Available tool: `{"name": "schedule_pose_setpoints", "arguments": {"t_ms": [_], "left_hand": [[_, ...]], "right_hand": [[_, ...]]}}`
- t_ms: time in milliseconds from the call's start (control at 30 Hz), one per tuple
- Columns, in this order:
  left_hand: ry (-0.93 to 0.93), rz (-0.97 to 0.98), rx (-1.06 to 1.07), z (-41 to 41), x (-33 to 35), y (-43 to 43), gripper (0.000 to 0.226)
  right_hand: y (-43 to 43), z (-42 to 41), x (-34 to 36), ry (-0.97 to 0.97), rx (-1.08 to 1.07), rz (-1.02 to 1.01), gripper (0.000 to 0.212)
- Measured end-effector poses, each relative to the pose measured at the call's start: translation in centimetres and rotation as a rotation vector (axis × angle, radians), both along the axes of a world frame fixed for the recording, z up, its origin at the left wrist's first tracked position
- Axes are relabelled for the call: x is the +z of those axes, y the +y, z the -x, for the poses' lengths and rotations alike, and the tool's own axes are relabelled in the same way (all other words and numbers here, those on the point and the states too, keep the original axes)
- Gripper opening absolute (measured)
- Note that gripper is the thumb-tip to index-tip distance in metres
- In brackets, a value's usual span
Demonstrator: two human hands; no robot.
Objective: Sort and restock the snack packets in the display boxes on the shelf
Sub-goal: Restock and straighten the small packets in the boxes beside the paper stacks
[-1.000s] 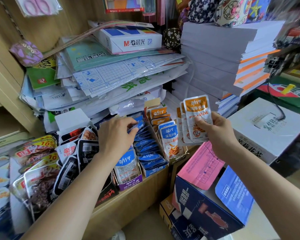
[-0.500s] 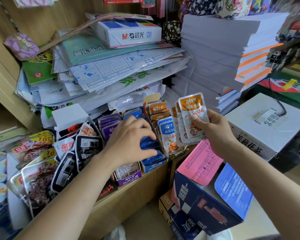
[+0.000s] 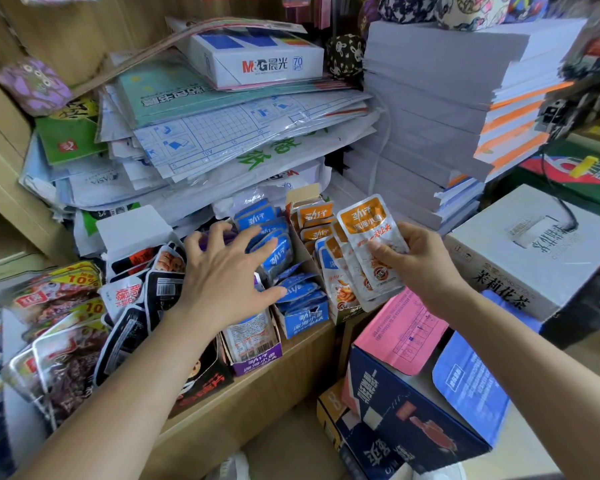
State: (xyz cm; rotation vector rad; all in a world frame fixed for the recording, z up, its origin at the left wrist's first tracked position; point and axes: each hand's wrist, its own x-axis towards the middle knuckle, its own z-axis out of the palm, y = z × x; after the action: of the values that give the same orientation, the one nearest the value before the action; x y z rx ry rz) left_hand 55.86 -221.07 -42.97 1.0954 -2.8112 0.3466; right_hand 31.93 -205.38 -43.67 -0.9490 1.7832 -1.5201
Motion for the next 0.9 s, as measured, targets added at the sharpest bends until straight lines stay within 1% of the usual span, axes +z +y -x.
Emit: {"name": "schedule_pose_setpoints", "arguments": {"t_ms": [167,233,300,333,467,500,567,667,733,767,833,867,900], "left_hand": [[-0.007,-0.049,0.030,0.1,-0.5,1.1,0.119],[0.016,-0.046,0.012,0.2,-0.6,1.8,0.120],[0.078,-0.033,0.004,0.3,-1.0,1.9,0.109],[0.117,-0.010,-0.004,0.3,-1.1,1.7,0.098],[0.292,0.124,-0.073,0.8,-2.0,0.6,0.036],[0.316,0.141,-0.096,0.9,-2.2,0.4,0.026],[0.357,0.128,-0.120,1.0,-2.4,0.5,0.021],[0.409,0.029,-0.154,1.0,-2.3,0.3,0.022],[0.384,-0.090,-0.233,0.8,-1.9,0.2,0.013],[0.337,-0.152,-0.268,0.5,-1.8,0.2,0.010],[0.170,-0.188,-0.286,0.1,-1.7,0.4,0.048],[0.114,-0.164,-0.276,0.0,-1.7,0.4,0.061],[0.098,-0.154,-0.269,0.2,-1.8,0.5,0.060]], "right_hand": [[0.1,0.1,-0.1,0.022,0.003,-0.010,0.021],[0.2,0.1,-0.2,0.015,0.008,-0.013,0.021],[0.3,0.2,-0.3,0.017,0.011,-0.020,0.021],[0.3,0.2,-0.3,0.017,0.010,-0.022,0.021],[0.1,0.2,-0.2,0.005,0.004,-0.019,0.028],[0.0,0.2,-0.2,0.007,0.002,-0.014,0.029],[-0.2,0.3,-0.3,0.014,0.000,-0.002,0.026],[-0.4,0.4,-0.4,0.013,-0.001,-0.002,0.024],[-0.5,0.4,-0.5,0.019,0.000,-0.010,0.025],[-0.5,0.4,-0.6,0.021,0.001,-0.013,0.025],[-0.6,0.4,-0.6,0.019,0.004,-0.017,0.025],[-0.6,0.4,-0.6,0.016,0.001,-0.018,0.025],[-0.6,0.4,-0.6,0.015,-0.003,-0.019,0.024]]}}
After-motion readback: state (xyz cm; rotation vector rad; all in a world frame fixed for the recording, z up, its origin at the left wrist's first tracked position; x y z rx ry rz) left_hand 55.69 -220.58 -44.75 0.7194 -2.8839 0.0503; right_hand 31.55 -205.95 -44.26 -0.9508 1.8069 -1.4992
